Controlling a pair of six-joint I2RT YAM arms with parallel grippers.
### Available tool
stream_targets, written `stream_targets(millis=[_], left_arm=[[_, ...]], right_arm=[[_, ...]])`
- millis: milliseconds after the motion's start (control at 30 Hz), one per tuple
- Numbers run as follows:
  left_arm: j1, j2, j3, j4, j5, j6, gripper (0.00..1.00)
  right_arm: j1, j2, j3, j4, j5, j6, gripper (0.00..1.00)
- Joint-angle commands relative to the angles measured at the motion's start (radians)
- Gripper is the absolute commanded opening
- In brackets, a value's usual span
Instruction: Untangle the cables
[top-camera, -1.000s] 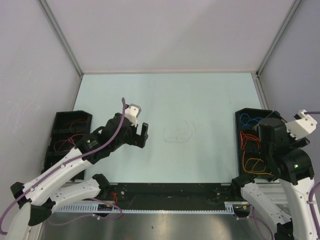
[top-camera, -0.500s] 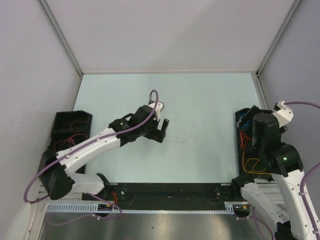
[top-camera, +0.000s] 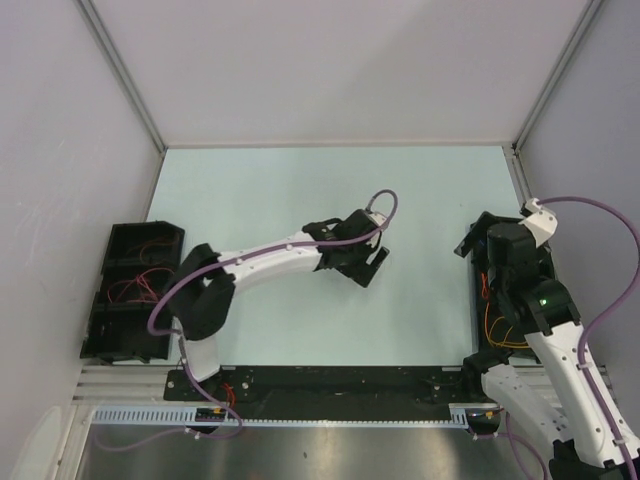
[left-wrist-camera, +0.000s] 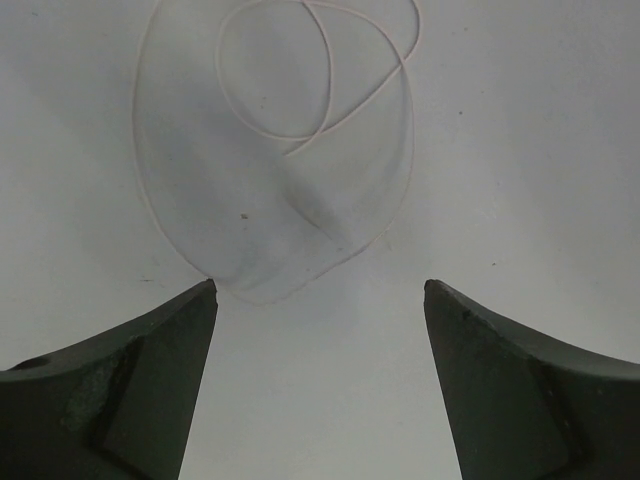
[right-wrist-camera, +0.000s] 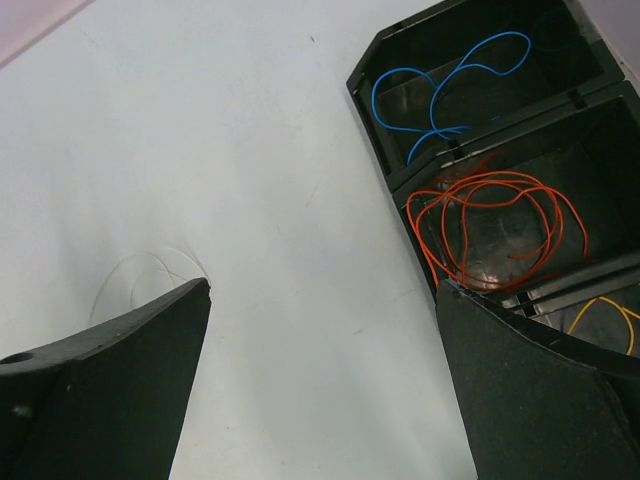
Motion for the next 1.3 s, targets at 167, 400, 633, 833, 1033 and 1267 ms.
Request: stream_targets(millis=[167, 400, 633, 833, 1033, 1267], left_arm=[[-0.041, 0.22, 0.198, -0.092, -0.045, 0.023, 0.84], [-0.044, 0.291, 0.255, -0.091, -0.062, 0.059, 0.83], [-0.04, 0.354, 0.298, -0.084, -0.074, 0.092, 0.82], [0.006, 0.352, 0.287, -0.019, -0.031, 0.125, 0.78], [0.048, 0.393, 0.31, -0.021, 0.049, 0.129, 0.64], [0.1, 0.416, 0.31, 0.001, 0.153, 0.103, 0.17]], right_arm=[[-0.016, 0.02, -0.064, 0.119, -0.051, -0.047, 1.0], [-0.034, 0.04, -0.082, 0.148, -0.088, -0.063, 1.0], [-0.06, 0.048, -0.087, 0.159, -0.113, -0.085, 1.0], [-0.077, 0.053, -0.089, 0.164, -0.125, -0.1, 1.0], [-0.094, 0.059, -0.092, 0.171, -0.143, -0.106, 1.0], [-0.1, 0.068, -0.098, 0.181, -0.165, -0.103, 1.0]])
